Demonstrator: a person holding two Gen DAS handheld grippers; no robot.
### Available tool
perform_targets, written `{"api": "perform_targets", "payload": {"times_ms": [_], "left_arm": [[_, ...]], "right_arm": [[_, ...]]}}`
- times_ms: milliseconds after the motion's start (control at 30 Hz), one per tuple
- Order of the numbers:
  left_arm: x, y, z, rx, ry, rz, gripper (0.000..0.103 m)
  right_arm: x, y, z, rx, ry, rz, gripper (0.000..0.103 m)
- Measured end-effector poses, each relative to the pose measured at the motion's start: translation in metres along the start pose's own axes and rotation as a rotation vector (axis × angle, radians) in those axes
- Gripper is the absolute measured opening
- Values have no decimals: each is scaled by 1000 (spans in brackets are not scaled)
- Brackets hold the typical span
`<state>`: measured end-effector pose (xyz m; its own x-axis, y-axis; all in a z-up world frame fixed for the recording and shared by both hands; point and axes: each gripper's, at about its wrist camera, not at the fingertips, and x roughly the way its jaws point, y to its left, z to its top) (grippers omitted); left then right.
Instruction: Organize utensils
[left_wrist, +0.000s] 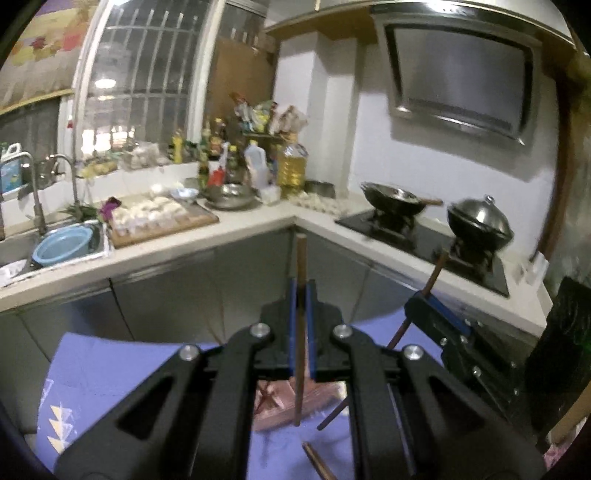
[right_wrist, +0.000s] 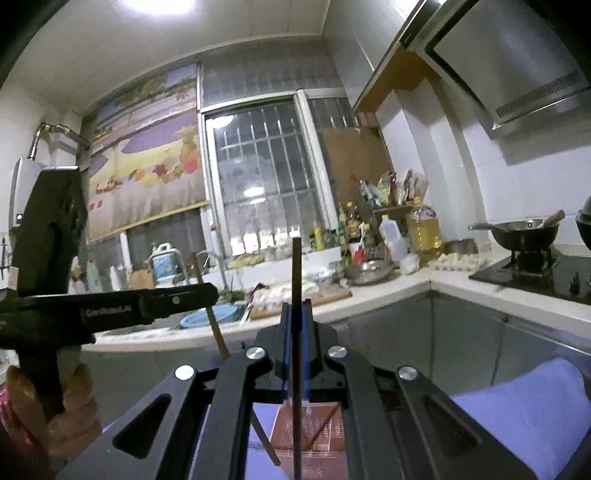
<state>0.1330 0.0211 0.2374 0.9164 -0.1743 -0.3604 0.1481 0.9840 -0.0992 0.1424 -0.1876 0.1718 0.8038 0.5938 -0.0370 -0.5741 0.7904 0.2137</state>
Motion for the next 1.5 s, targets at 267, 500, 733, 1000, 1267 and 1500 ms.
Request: {"api": "perform_targets", "payload": {"times_ms": [267,500,733,1000,1267,1500], "left_arm": [[52,21,-2,3,-15,102,4],[101,29,-40,11,100,131,5],[109,29,-65,17,166,156,6],[63,19,-58,6,107,156,25],[-30,10,-62,-29,-37,89,39],[-77,10,-142,-32,35,32,40]], "right_arm": [[67,-12,-17,-3,0,-51,5],[94,-18,-63,-31,85,-60,6],[88,-21,-80,0,143,-34,9],[52,-8,-61,-7,100,-33,46],[-28,11,-34,-4,-22,-5,47],[-93,4,-95,43,101,-12,47]]}}
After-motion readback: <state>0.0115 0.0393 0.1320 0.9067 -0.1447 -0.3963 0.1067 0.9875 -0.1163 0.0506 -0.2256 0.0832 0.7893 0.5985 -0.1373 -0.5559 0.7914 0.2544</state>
